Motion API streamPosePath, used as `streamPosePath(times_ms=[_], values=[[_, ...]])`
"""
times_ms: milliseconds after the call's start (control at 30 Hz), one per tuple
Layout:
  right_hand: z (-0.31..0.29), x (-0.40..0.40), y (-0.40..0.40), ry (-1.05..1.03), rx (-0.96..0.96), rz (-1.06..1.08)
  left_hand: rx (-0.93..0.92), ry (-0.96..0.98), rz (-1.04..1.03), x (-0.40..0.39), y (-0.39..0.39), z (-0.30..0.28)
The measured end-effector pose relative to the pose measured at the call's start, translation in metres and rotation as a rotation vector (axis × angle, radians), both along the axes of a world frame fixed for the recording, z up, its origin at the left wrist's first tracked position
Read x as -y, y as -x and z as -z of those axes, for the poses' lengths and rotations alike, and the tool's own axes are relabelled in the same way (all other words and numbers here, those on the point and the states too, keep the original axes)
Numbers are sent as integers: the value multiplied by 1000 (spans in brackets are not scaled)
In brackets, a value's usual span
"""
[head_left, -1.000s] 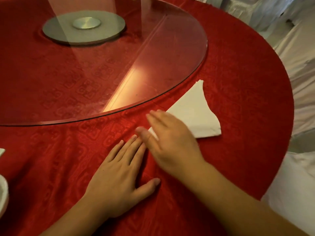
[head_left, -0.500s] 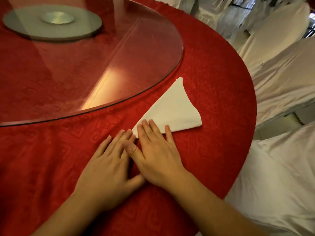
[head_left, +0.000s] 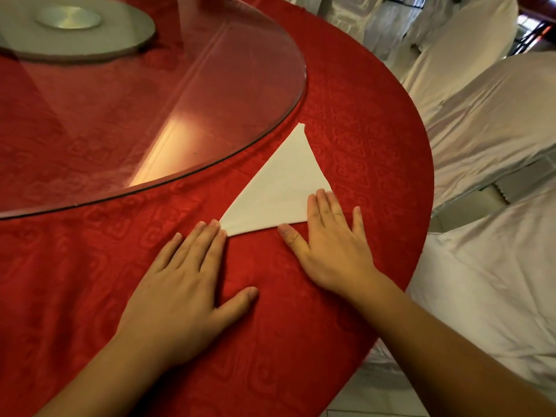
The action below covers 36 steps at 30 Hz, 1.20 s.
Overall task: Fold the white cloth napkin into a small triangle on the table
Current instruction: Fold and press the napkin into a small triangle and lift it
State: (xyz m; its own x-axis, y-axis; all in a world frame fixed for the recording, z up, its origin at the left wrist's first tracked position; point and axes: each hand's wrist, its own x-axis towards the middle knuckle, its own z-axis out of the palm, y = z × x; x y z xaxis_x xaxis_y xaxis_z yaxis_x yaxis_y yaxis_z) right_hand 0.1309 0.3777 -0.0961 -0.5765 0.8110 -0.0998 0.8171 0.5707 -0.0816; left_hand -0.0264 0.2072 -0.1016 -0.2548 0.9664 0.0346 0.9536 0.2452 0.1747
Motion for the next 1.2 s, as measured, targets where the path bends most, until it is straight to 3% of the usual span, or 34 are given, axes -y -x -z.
streamPosePath(times_ms=[633,733,933,1200], values=[[-8,2,-5,-9,-9,-30,4,14,-2,1,-1,-7],[-21,11,4,-48,-43,-202,0,24,-3,1,-1,-5],[-43,29,47,64,-150,-702,10,26,23,0,-1,-3],[-24,-9,57,120,10,-842,-36,-1,8,-2,-2,-1]])
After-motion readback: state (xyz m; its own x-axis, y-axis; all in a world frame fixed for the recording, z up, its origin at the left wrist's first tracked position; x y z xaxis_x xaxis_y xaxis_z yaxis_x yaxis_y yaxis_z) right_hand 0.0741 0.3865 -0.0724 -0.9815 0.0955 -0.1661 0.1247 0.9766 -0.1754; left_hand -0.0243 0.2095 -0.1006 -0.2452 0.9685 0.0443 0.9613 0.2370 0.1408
